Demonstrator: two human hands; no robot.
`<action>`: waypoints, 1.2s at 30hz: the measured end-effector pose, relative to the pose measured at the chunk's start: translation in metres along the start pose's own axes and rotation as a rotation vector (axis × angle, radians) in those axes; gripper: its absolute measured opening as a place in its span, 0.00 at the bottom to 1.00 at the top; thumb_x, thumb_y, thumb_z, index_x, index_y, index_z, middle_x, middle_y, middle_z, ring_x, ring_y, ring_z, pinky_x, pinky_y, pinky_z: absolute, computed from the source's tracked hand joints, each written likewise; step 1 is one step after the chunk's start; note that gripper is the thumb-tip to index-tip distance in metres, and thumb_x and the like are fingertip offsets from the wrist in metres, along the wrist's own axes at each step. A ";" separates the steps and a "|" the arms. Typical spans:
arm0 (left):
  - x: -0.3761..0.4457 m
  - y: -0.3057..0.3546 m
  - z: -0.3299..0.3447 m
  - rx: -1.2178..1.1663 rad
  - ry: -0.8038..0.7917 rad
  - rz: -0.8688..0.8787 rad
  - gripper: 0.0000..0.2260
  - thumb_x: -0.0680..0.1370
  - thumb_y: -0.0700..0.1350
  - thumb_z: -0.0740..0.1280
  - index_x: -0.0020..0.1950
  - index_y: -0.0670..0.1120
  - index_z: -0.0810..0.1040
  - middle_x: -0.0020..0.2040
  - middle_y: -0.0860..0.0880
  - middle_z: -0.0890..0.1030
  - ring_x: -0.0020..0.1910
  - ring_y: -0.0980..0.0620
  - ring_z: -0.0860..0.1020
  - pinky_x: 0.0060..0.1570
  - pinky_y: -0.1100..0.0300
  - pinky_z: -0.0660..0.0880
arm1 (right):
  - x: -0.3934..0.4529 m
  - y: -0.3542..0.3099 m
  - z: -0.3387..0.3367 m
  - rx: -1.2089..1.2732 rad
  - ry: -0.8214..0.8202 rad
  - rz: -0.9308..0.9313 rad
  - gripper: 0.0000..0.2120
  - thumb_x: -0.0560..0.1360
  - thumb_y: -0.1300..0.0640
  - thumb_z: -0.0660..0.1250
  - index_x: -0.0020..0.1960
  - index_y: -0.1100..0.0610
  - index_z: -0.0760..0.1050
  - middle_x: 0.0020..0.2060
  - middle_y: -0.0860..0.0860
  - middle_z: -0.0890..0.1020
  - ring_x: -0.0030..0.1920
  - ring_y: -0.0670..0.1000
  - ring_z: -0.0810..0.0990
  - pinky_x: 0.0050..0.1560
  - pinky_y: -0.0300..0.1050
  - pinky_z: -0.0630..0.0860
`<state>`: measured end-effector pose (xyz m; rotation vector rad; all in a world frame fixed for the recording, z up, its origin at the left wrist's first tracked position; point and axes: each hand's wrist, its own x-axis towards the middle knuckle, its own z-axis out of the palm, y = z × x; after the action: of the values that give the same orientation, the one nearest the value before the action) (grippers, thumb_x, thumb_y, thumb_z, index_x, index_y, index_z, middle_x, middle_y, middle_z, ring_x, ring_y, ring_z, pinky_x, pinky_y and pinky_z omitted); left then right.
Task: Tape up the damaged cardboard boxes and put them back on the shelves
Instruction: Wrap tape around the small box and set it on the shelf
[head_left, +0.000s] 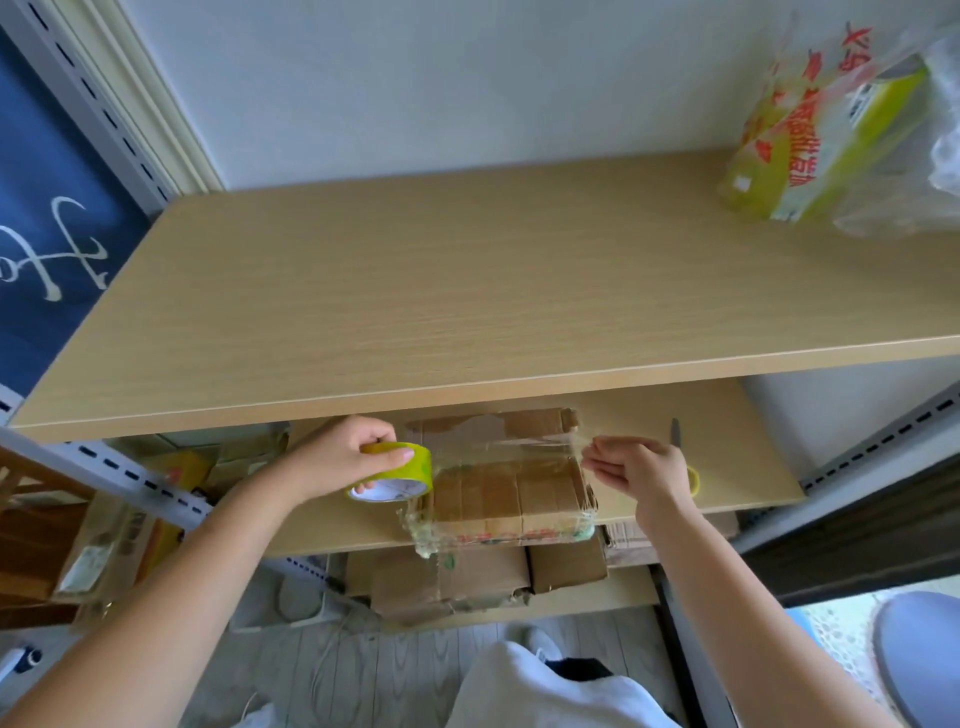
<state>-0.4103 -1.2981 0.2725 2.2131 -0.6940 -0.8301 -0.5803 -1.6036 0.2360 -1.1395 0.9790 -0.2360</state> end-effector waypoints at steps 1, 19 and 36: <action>0.003 -0.003 -0.002 0.091 0.018 -0.028 0.16 0.79 0.53 0.70 0.35 0.47 0.71 0.29 0.52 0.72 0.30 0.52 0.74 0.34 0.57 0.72 | 0.003 0.002 0.000 -0.016 0.015 -0.005 0.02 0.73 0.67 0.72 0.46 0.64 0.83 0.38 0.57 0.86 0.40 0.55 0.87 0.38 0.42 0.83; 0.042 -0.092 0.020 0.469 0.133 -0.141 0.25 0.72 0.70 0.64 0.32 0.50 0.66 0.28 0.52 0.63 0.26 0.54 0.62 0.30 0.58 0.58 | 0.043 0.033 0.005 -0.523 0.172 -0.052 0.05 0.74 0.58 0.72 0.41 0.58 0.84 0.29 0.47 0.84 0.35 0.48 0.85 0.42 0.48 0.84; 0.044 -0.103 0.074 0.151 0.053 -0.219 0.14 0.79 0.59 0.66 0.38 0.51 0.75 0.31 0.53 0.74 0.28 0.55 0.69 0.31 0.57 0.65 | -0.021 0.070 0.057 -1.562 -0.019 -0.516 0.42 0.80 0.35 0.44 0.79 0.67 0.43 0.78 0.65 0.48 0.79 0.62 0.48 0.79 0.56 0.46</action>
<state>-0.4095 -1.2903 0.1387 2.4707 -0.5087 -0.8460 -0.5709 -1.5226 0.1917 -2.8126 0.7377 0.2163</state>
